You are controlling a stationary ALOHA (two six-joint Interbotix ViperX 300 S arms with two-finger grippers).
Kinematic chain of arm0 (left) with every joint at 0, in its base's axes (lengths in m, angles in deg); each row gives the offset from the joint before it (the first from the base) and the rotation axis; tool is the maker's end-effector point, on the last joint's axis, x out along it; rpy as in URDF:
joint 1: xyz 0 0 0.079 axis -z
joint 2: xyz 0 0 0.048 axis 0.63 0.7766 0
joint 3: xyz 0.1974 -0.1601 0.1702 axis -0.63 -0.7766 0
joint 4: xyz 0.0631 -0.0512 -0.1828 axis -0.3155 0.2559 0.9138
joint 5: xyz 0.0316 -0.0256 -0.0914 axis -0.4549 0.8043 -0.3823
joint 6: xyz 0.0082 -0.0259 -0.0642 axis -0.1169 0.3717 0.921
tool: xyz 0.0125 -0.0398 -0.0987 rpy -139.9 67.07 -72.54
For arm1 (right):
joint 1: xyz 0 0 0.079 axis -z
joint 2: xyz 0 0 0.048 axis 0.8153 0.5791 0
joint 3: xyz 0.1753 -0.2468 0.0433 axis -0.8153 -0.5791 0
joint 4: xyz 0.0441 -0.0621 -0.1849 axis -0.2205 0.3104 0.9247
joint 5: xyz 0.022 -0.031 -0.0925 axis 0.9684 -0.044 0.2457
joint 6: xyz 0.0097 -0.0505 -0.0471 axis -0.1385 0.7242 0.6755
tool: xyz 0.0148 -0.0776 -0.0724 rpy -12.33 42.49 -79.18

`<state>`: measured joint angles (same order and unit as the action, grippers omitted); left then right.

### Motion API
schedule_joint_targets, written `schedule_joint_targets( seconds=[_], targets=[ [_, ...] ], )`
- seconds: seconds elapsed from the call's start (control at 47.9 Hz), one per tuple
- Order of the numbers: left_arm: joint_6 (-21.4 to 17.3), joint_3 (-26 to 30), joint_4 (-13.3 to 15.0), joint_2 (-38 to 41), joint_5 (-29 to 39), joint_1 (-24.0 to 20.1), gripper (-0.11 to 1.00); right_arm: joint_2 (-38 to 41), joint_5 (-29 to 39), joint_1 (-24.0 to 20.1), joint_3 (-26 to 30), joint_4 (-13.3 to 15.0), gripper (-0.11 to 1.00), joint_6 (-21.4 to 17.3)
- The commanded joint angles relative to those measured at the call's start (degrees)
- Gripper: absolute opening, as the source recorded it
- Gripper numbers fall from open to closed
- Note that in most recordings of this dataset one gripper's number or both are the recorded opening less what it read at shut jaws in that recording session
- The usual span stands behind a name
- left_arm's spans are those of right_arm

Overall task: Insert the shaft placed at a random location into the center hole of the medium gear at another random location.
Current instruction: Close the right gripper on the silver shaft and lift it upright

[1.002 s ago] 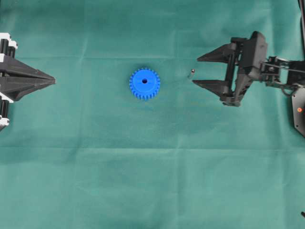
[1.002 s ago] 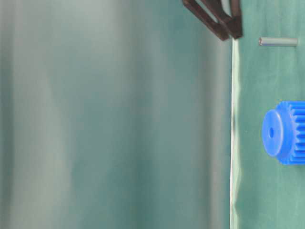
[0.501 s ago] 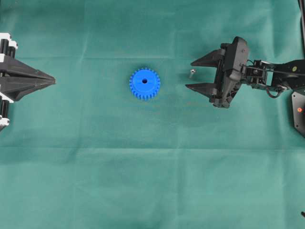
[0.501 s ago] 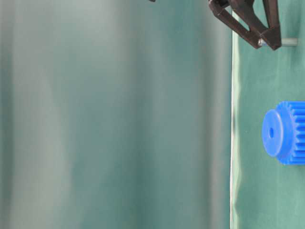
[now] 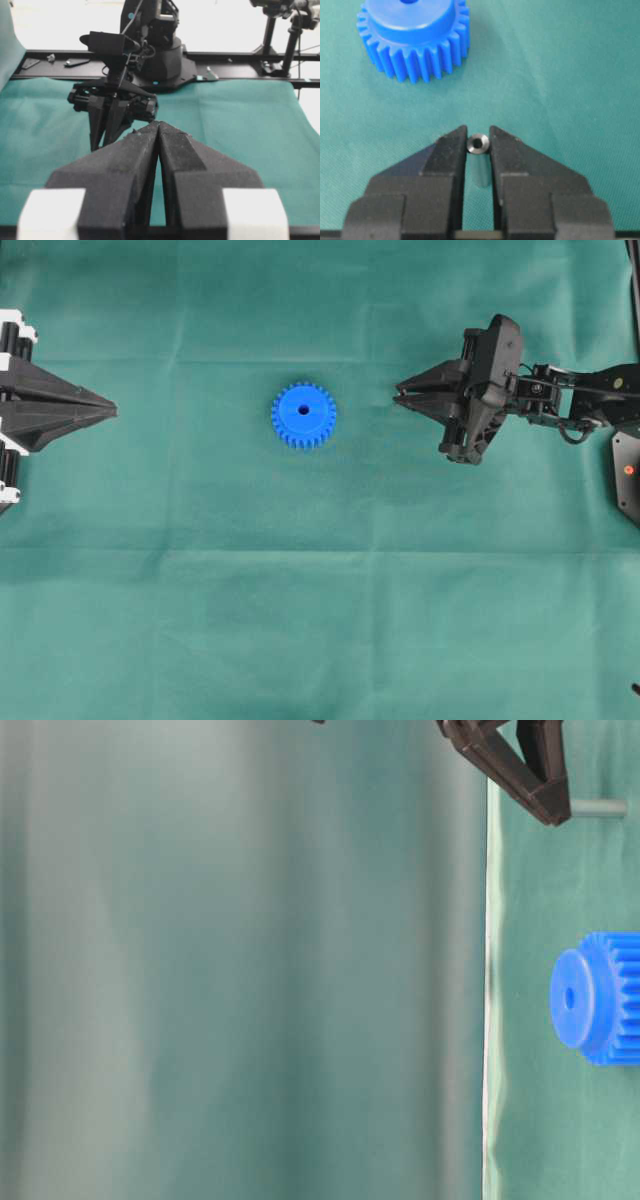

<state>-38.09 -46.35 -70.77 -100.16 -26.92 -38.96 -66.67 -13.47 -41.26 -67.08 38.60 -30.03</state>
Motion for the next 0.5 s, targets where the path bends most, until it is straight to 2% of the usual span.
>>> schedule_joint_targets(
  seconds=[0.0,0.292,0.48],
  targets=[
    [0.0,1.3,-0.1,0.4,-0.2,0.1,0.00,-0.6,-0.7,0.3,0.6,-0.2,0.14,0.4],
    [0.0,1.2,-0.1,0.4,0.1,0.1,0.00,-1.1,0.0,0.3,1.0,-0.3,0.14,0.4],
    [0.1,1.2,-0.1,0.5,0.1,0.1,0.00,-7.8,9.4,0.3,2.8,-0.3,0.14,0.7]
  ],
)
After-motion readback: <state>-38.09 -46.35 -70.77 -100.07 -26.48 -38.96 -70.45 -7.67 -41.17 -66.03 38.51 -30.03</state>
